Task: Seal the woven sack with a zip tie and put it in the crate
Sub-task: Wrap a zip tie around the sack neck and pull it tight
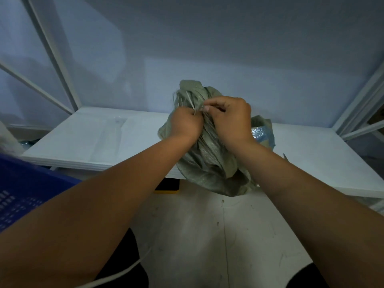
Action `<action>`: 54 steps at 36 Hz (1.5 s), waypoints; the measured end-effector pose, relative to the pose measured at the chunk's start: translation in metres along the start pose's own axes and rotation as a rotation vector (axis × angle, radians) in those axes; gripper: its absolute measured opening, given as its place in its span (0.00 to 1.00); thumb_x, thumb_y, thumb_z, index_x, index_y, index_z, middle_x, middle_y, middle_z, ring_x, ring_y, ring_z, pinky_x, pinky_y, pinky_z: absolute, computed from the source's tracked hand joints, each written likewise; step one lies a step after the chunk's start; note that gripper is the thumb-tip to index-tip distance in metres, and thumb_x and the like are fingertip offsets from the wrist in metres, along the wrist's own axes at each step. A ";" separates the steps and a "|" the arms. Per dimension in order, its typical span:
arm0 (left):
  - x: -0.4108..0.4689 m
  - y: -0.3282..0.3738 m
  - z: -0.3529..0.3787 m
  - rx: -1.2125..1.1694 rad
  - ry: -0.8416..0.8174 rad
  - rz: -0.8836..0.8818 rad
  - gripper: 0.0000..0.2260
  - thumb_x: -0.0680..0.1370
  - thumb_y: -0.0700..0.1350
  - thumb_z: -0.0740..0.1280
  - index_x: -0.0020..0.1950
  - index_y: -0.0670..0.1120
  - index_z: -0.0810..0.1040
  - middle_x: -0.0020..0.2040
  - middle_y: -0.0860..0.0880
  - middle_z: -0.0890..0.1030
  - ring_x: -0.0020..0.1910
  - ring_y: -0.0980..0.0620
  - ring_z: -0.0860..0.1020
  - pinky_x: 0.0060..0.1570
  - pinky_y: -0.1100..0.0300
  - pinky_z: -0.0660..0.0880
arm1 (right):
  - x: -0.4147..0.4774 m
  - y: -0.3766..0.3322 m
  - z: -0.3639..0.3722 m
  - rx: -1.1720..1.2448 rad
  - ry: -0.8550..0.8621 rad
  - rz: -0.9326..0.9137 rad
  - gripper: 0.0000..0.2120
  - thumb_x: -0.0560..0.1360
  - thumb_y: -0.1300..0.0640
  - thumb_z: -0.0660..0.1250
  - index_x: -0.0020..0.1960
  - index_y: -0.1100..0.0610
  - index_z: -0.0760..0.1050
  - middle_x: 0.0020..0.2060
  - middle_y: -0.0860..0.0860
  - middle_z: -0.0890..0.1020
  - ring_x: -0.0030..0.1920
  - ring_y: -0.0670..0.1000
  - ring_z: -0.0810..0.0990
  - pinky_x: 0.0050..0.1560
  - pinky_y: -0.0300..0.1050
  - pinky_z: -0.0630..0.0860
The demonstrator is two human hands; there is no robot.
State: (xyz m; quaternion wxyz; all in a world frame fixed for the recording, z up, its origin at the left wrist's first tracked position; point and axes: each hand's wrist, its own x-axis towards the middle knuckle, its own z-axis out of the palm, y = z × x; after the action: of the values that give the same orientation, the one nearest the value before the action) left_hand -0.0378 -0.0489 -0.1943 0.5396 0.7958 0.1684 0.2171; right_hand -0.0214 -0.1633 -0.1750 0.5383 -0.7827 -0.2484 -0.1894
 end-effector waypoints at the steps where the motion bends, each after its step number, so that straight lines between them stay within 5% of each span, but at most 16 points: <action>1: 0.000 -0.001 0.001 0.036 0.004 0.042 0.22 0.81 0.45 0.64 0.26 0.49 0.68 0.25 0.52 0.70 0.25 0.56 0.67 0.27 0.61 0.63 | 0.001 0.002 0.000 0.024 0.022 0.028 0.06 0.76 0.64 0.72 0.50 0.58 0.87 0.42 0.50 0.87 0.45 0.47 0.86 0.55 0.46 0.82; 3: 0.003 -0.004 0.004 0.069 0.018 0.095 0.23 0.81 0.44 0.64 0.25 0.48 0.65 0.24 0.52 0.67 0.23 0.57 0.64 0.24 0.63 0.59 | 0.002 0.002 0.001 0.069 0.050 0.070 0.08 0.78 0.63 0.69 0.49 0.54 0.86 0.39 0.49 0.86 0.43 0.49 0.86 0.53 0.48 0.83; 6: 0.004 -0.006 0.007 0.071 0.030 0.091 0.24 0.82 0.44 0.64 0.26 0.47 0.64 0.25 0.51 0.67 0.24 0.57 0.64 0.22 0.67 0.57 | 0.005 -0.001 -0.001 0.035 0.123 0.119 0.08 0.81 0.59 0.65 0.50 0.53 0.83 0.41 0.47 0.84 0.44 0.48 0.82 0.47 0.33 0.77; 8: 0.003 -0.006 0.007 -0.018 0.021 -0.003 0.23 0.82 0.46 0.63 0.27 0.47 0.64 0.27 0.50 0.69 0.26 0.56 0.67 0.29 0.65 0.65 | 0.007 0.000 -0.005 -0.010 0.224 0.178 0.09 0.82 0.60 0.62 0.53 0.56 0.82 0.45 0.47 0.82 0.44 0.45 0.78 0.42 0.26 0.70; 11: 0.008 -0.004 0.004 -0.272 0.011 -0.227 0.17 0.82 0.50 0.64 0.34 0.46 0.73 0.37 0.47 0.79 0.40 0.50 0.78 0.50 0.55 0.78 | 0.012 0.005 -0.014 -0.034 0.304 0.383 0.11 0.80 0.65 0.60 0.56 0.58 0.80 0.50 0.50 0.82 0.45 0.48 0.78 0.41 0.34 0.73; 15: 0.018 -0.006 -0.002 -0.599 -0.065 -0.460 0.18 0.81 0.53 0.64 0.62 0.41 0.78 0.56 0.42 0.83 0.53 0.41 0.82 0.56 0.45 0.80 | 0.012 0.014 -0.023 -0.141 0.020 0.649 0.10 0.80 0.63 0.62 0.50 0.66 0.80 0.50 0.59 0.83 0.55 0.59 0.82 0.47 0.44 0.73; 19: 0.022 -0.012 -0.003 -0.724 -0.182 -0.501 0.19 0.83 0.52 0.62 0.66 0.41 0.78 0.58 0.40 0.84 0.56 0.41 0.83 0.52 0.48 0.81 | 0.010 0.010 -0.016 0.033 -0.162 0.721 0.08 0.79 0.61 0.65 0.52 0.60 0.82 0.45 0.55 0.85 0.44 0.55 0.83 0.47 0.48 0.80; 23: 0.024 -0.014 -0.002 -0.669 -0.179 -0.480 0.18 0.80 0.53 0.64 0.63 0.42 0.80 0.55 0.41 0.85 0.53 0.41 0.84 0.51 0.48 0.82 | 0.014 0.007 -0.004 0.143 -0.129 0.611 0.11 0.81 0.60 0.62 0.52 0.61 0.83 0.48 0.60 0.86 0.50 0.60 0.84 0.54 0.53 0.81; 27: 0.035 -0.027 0.006 -0.541 -0.163 -0.444 0.23 0.71 0.57 0.69 0.60 0.43 0.82 0.51 0.42 0.86 0.51 0.40 0.85 0.53 0.44 0.81 | 0.013 0.012 -0.002 0.219 0.016 0.418 0.12 0.84 0.57 0.61 0.56 0.57 0.83 0.45 0.54 0.85 0.47 0.53 0.83 0.52 0.47 0.79; 30: 0.016 -0.013 0.006 -0.395 -0.090 -0.302 0.12 0.75 0.52 0.70 0.42 0.44 0.83 0.41 0.46 0.85 0.43 0.47 0.83 0.49 0.55 0.80 | 0.006 0.014 -0.007 -0.009 0.032 -0.002 0.11 0.82 0.61 0.63 0.50 0.63 0.84 0.40 0.58 0.84 0.40 0.51 0.80 0.46 0.44 0.77; 34: 0.007 -0.011 0.010 -0.218 0.065 -0.047 0.21 0.77 0.43 0.69 0.24 0.50 0.70 0.23 0.55 0.70 0.27 0.56 0.69 0.31 0.64 0.66 | 0.000 0.011 -0.009 -0.213 0.035 -0.330 0.08 0.79 0.62 0.68 0.47 0.63 0.85 0.34 0.55 0.84 0.34 0.52 0.79 0.37 0.45 0.75; 39: 0.004 -0.002 0.009 -0.112 0.231 0.167 0.14 0.74 0.40 0.70 0.30 0.37 0.74 0.26 0.49 0.69 0.26 0.57 0.62 0.25 0.64 0.59 | 0.000 0.006 -0.009 -0.279 0.047 -0.309 0.18 0.81 0.61 0.65 0.70 0.60 0.76 0.41 0.55 0.85 0.38 0.49 0.80 0.44 0.42 0.76; 45: -0.005 0.007 0.011 -0.004 0.170 0.353 0.07 0.78 0.41 0.68 0.44 0.42 0.86 0.29 0.53 0.77 0.25 0.65 0.70 0.28 0.72 0.64 | 0.000 0.003 -0.010 -0.294 0.083 -0.312 0.14 0.83 0.60 0.61 0.65 0.61 0.78 0.47 0.60 0.85 0.44 0.58 0.83 0.47 0.56 0.80; 49: -0.009 0.006 0.013 0.072 0.108 0.452 0.10 0.78 0.39 0.67 0.56 0.44 0.85 0.38 0.52 0.81 0.29 0.66 0.72 0.33 0.78 0.66 | -0.001 0.006 -0.014 -0.320 0.083 -0.287 0.13 0.84 0.58 0.60 0.60 0.62 0.80 0.44 0.58 0.85 0.42 0.57 0.83 0.44 0.56 0.80; 54: -0.014 0.008 0.012 0.090 0.082 0.532 0.12 0.77 0.34 0.66 0.58 0.41 0.84 0.39 0.54 0.80 0.31 0.74 0.74 0.35 0.81 0.65 | 0.000 0.011 -0.018 -0.343 0.034 -0.283 0.13 0.83 0.58 0.59 0.58 0.62 0.81 0.43 0.57 0.85 0.41 0.55 0.83 0.44 0.54 0.79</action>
State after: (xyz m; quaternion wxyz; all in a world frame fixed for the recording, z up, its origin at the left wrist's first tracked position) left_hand -0.0432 -0.0688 -0.1929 0.4205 0.8258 -0.0153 0.3755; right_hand -0.0155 -0.1831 -0.1770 0.3694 -0.8168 -0.3108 -0.3159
